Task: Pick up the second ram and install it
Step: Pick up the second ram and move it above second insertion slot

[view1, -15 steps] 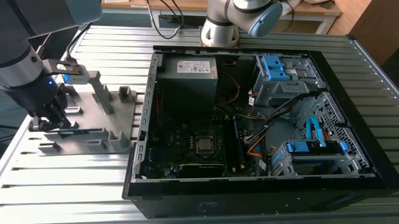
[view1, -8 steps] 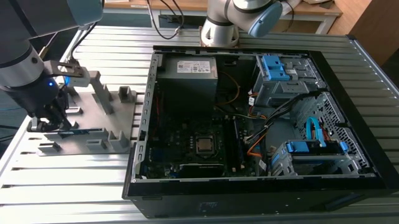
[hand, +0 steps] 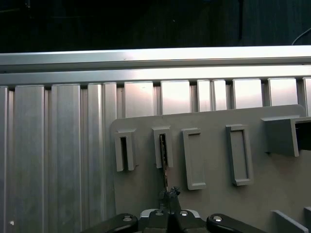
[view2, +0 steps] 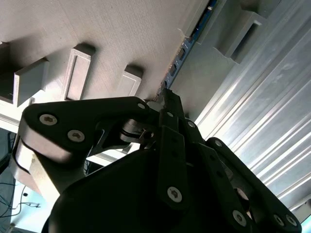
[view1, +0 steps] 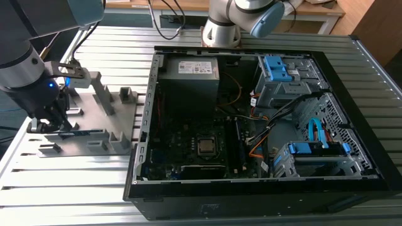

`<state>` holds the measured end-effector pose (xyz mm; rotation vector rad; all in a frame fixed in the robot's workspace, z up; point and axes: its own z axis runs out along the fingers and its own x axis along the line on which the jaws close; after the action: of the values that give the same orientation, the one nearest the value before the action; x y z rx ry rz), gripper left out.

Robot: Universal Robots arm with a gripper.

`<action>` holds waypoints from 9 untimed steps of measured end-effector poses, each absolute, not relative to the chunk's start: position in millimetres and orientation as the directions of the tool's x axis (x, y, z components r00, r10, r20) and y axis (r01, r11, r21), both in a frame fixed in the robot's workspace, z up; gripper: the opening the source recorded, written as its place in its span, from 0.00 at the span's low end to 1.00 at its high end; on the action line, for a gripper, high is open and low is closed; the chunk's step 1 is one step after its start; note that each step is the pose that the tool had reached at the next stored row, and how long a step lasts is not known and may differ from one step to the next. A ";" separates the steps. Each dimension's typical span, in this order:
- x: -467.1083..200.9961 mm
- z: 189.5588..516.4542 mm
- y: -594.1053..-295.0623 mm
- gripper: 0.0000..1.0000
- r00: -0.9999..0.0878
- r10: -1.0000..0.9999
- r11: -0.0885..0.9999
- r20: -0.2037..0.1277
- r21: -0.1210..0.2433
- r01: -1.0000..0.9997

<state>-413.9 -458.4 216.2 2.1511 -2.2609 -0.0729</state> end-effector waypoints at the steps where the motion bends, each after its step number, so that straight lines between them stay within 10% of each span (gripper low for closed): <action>1: -413.9 216.2 -458.4 0.11 -0.050 -0.999 0.049 -0.018 0.048 -0.998; 9: -413.9 216.2 -458.4 0.25 -0.050 -0.999 0.049 -0.018 0.048 -0.998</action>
<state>-413.9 -458.4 216.2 2.1514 -2.2611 -0.0737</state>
